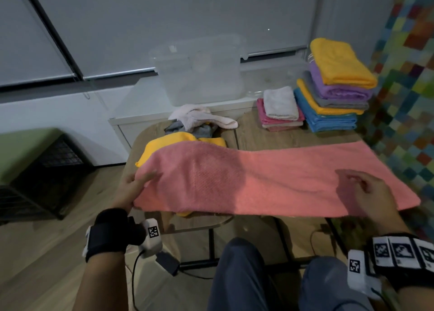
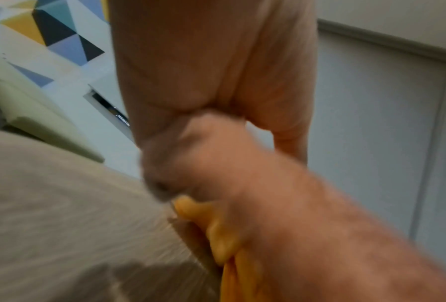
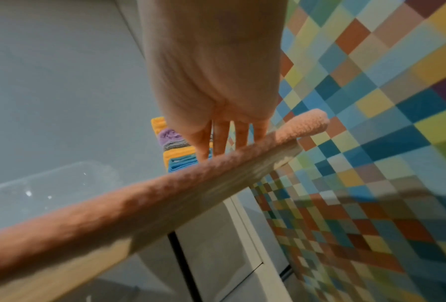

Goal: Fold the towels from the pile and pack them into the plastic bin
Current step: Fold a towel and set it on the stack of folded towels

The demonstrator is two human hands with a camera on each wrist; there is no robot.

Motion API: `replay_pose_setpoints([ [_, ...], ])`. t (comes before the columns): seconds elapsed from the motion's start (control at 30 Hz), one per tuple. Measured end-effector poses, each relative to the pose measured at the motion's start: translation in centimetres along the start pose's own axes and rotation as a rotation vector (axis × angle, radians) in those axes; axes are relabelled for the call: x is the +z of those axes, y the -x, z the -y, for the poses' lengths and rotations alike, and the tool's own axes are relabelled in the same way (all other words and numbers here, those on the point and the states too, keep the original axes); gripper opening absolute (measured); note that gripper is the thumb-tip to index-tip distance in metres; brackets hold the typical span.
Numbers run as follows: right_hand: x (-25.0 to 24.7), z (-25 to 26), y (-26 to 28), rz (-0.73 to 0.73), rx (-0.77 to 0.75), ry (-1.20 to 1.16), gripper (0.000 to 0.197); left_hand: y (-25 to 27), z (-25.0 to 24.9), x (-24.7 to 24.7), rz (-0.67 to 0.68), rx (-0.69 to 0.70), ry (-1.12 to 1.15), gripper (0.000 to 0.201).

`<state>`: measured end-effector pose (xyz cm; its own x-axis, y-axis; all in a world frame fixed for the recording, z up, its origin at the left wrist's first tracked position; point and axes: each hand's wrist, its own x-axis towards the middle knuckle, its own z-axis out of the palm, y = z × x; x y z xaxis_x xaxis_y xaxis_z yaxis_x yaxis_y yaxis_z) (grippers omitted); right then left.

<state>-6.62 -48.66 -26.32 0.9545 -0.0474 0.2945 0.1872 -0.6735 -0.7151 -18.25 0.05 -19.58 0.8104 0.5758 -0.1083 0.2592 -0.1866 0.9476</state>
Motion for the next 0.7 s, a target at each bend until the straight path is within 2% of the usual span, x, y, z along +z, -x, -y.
replay_pose_setpoints([
  [0.07,-0.6,-0.4,-0.4,-0.098,-0.007,0.147,0.031,-0.7,-0.3,-0.4,-0.009,0.042,-0.03,0.076],
  [0.1,-0.6,-0.6,-0.5,-0.106,-0.018,0.189,0.029,-0.9,-0.4,-0.9,-0.013,0.044,-0.035,0.08],
  [0.27,0.6,-2.2,-0.4,-0.118,-0.111,0.286,0.023,-1.6,-0.4,-3.0,-0.036,0.043,-0.103,0.061],
  [0.3,0.6,-2.3,-0.3,-0.118,-0.119,0.292,0.024,-1.6,-0.5,-3.2,-0.006,0.019,-0.112,0.062],
  [0.37,0.3,-2.2,-0.5,-0.121,-0.119,0.284,0.025,-1.9,-0.6,-3.0,0.168,-0.126,-0.036,0.065],
  [0.4,-0.1,-2.1,-0.7,-0.131,-0.105,0.275,0.025,-1.9,-1.0,-2.6,0.24,-0.203,0.024,0.059],
  [0.43,-0.4,-2.0,-1.0,-0.149,-0.081,0.272,0.025,-1.9,-1.3,-2.0,0.257,-0.228,0.059,0.051],
  [0.5,-1.1,-2.0,-1.6,-0.188,0.021,0.303,0.024,-2.3,-2.0,-0.8,0.144,-0.16,0.02,0.039],
  [0.57,-1.4,-1.9,-1.8,-0.187,0.099,0.357,0.022,-2.2,-2.5,-0.3,0.014,-0.005,-0.019,0.032],
  [0.63,-1.1,-1.5,-1.6,-0.164,0.121,0.395,0.022,-1.8,-3.1,-0.3,-0.022,0.124,0.028,0.032],
  [0.7,-0.9,-1.0,-1.4,-0.149,0.141,0.415,0.023,-1.9,-3.6,-0.6,-0.074,0.238,0.066,0.024],
])
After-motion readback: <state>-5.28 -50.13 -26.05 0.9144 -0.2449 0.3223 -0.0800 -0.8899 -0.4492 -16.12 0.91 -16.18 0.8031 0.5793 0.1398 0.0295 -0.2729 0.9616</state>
